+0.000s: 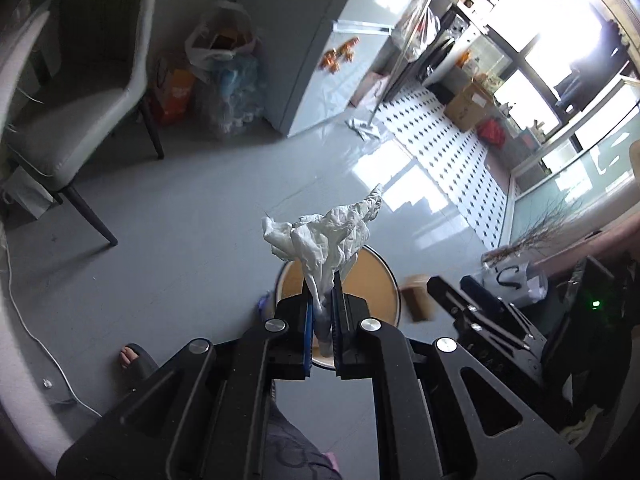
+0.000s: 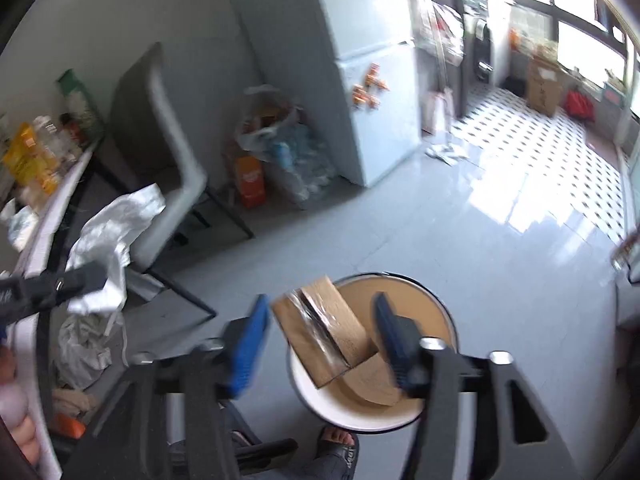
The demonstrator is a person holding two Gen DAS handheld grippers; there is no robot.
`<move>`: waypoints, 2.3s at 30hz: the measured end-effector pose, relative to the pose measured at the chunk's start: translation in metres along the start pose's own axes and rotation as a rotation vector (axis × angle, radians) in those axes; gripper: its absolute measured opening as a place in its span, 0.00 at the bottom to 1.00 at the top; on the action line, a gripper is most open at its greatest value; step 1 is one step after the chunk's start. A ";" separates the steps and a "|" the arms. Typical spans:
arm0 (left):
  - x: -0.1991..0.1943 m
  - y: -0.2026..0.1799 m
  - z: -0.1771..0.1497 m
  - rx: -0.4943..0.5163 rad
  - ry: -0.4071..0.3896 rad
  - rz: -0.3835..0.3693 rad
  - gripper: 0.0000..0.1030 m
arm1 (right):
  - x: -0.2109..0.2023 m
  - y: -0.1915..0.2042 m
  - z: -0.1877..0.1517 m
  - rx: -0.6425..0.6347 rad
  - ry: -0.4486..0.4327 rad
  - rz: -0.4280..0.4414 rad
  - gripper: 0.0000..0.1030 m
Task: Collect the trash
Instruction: 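Open the right gripper then the left gripper to drop both items into the bin, then move both tools back over the table toward the remaining trash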
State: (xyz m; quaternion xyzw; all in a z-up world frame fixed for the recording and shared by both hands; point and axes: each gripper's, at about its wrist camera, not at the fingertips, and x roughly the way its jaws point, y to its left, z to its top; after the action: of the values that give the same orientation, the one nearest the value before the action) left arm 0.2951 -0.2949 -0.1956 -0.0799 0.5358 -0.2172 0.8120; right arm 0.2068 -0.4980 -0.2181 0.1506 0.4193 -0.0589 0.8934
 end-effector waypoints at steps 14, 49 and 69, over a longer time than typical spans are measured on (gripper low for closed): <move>0.090 -0.091 -0.013 0.160 0.200 -0.027 0.44 | -0.071 -0.094 -0.033 0.194 -0.083 -0.144 0.76; -0.262 0.101 -0.042 -0.100 -0.453 0.071 0.94 | -0.135 0.135 -0.009 -0.127 -0.184 0.063 0.93; -0.364 0.215 -0.128 -0.250 -0.611 0.176 0.94 | -0.183 0.298 -0.056 -0.374 -0.229 0.267 0.93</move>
State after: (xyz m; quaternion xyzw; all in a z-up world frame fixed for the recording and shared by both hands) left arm 0.1158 0.0697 -0.0224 -0.1936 0.2954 -0.0447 0.9345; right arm 0.1175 -0.2016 -0.0462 0.0292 0.2954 0.1213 0.9472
